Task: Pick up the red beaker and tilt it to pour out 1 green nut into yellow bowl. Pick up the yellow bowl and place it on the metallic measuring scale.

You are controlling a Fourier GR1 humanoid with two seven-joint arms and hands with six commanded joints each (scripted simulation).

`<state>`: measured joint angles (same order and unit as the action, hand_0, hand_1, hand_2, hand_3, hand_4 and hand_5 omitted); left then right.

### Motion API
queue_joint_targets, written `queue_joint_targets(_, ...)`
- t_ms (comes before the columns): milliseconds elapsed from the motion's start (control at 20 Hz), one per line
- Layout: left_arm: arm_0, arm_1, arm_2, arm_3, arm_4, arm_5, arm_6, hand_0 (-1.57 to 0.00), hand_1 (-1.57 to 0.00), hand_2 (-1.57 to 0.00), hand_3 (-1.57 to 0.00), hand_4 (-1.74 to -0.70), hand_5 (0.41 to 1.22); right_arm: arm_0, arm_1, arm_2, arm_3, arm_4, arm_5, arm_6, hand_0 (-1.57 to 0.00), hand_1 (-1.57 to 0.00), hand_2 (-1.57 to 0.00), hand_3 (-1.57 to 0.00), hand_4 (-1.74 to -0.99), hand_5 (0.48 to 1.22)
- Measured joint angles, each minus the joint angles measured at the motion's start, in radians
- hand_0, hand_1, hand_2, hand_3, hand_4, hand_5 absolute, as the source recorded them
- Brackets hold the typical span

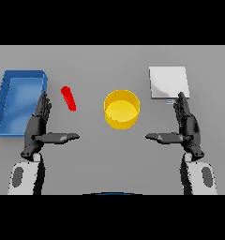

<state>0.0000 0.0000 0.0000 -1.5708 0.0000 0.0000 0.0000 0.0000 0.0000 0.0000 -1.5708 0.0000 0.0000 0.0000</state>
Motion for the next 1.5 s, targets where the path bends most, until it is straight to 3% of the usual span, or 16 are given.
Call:
queue_joint_targets(300, 0.026, 0.005, 0.0, -0.018, 0.011, -0.011, -0.004, 0.0, 0.0, 0.0, 0.0, -1.14, 0.66, -0.01, 0.0, -0.004, 0.017, -0.002, -0.001, 0.003, 0.0, 0.0, 0.0, 0.0, -1.071, 0.578)
queue_joint_targets(350, 0.077, 0.041, -0.038, -0.084, -0.039, -0.023, -0.055, 0.0, 0.0, 0.0, 0.0, -1.14, 0.66, 0.027, -0.048, 0.038, -0.034, 0.104, -0.024, -0.09, 0.0, 0.0, 0.0, 0.0, -1.072, 0.577)
queue_joint_targets(400, 0.115, 0.057, -0.072, -0.137, -0.079, -0.027, -0.061, 0.0, 0.0, 0.0, 0.0, -1.14, 0.66, 0.048, -0.063, 0.069, -0.064, 0.177, -0.049, -0.113, 0.0, 0.0, 0.0, 0.0, -1.066, 0.576)
queue_joint_targets(500, 0.152, 0.07, -0.113, -0.212, -0.117, -0.031, -0.007, 0.0, 0.0, 0.0, 0.0, -1.14, 0.66, 0.066, -0.08, 0.103, -0.085, 0.253, -0.066, -0.113, 0.0, 0.0, 0.0, 0.0, -1.071, 0.581)
queue_joint_targets(600, 0.143, 0.078, -0.119, -0.228, -0.127, -0.031, 0.055, 0.0, 0.0, 0.0, 0.0, -1.14, 0.655, 0.07, -0.085, 0.113, -0.103, 0.269, -0.065, -0.099, 0.0, 0.0, 0.0, 0.0, -1.103, 0.592)
queue_joint_targets(700, 0.152, 0.087, -0.118, -0.219, -0.126, -0.04, 0.073, 0.0, 0.0, 0.0, 0.0, -1.14, 0.65, 0.068, -0.081, 0.117, -0.11, 0.25, -0.046, -0.087, 0.0, 0.0, 0.0, 0.0, -1.131, 0.607)
queue_joint_targets(850, 0.097, 0.086, -0.111, -0.149, -0.131, -0.045, 0.078, 0.0, 0.0, 0.0, 0.0, -1.14, 0.647, 0.085, -0.078, 0.123, -0.115, 0.234, -0.025, -0.126, 0.0, 0.0, 0.0, 0.0, -1.18, 0.627)
queue_joint_targets(1000, 0.015, 0.078, -0.089, -0.058, -0.123, -0.042, 0.102, 0.0, 0.0, 0.0, 0.0, -1.17, 0.648, 0.069, -0.075, 0.111, -0.123, 0.195, -0.008, -0.094, 0.0, 0.0, 0.0, 0.0, -1.209, 0.627)
queue_joint_targets(1500, -0.255, 0.092, -0.016, 0.306, -0.132, -0.052, -0.019, 0.0, 0.0, 0.0, 0.0, -1.2, 0.651, 0.08, -0.078, 0.109, -0.125, 0.194, -0.004, -0.09, 0.0, 0.0, 0.0, 0.0, -1.222, 0.627)
